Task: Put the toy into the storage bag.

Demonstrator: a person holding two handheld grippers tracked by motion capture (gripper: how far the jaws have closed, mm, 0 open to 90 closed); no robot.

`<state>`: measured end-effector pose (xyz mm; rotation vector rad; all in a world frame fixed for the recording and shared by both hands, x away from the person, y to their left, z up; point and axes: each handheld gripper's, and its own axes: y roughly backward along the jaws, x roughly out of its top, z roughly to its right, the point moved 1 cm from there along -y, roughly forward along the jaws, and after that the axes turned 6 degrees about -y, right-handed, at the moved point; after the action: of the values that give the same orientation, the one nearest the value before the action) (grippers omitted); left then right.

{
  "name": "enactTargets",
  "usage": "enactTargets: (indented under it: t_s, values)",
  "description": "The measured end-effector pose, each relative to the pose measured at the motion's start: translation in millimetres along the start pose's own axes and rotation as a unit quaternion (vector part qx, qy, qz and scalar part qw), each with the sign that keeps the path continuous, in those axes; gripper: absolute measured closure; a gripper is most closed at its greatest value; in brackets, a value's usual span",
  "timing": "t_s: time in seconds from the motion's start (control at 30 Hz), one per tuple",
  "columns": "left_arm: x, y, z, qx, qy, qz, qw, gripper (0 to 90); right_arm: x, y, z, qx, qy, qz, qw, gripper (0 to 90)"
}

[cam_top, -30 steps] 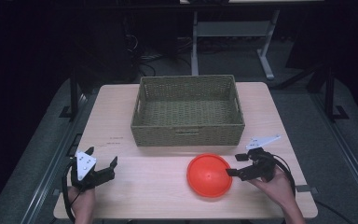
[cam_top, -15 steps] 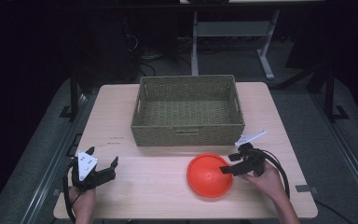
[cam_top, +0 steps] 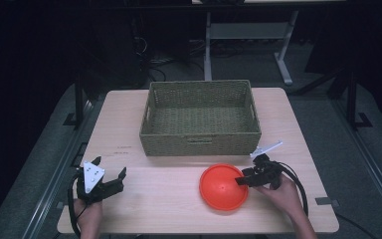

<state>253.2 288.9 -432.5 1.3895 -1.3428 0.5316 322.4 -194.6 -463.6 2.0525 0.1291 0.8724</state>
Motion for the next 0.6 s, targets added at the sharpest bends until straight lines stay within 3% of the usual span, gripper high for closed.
enactTargets:
  t_s: [0.2, 0.6]
  values:
    - [-0.2, 1.3, 0.5, 0.003, 0.003, 0.002, 1.0, 12.7, -0.9, -0.2, -1.8, 0.004, 0.002, 0.002, 1.0, 53.8]
    - [1.0, 2.5, 0.9, 0.004, 0.004, 0.005, 1.0, 12.7, -2.0, 1.9, -5.0, -0.015, 0.014, 0.009, 0.9997, 68.1]
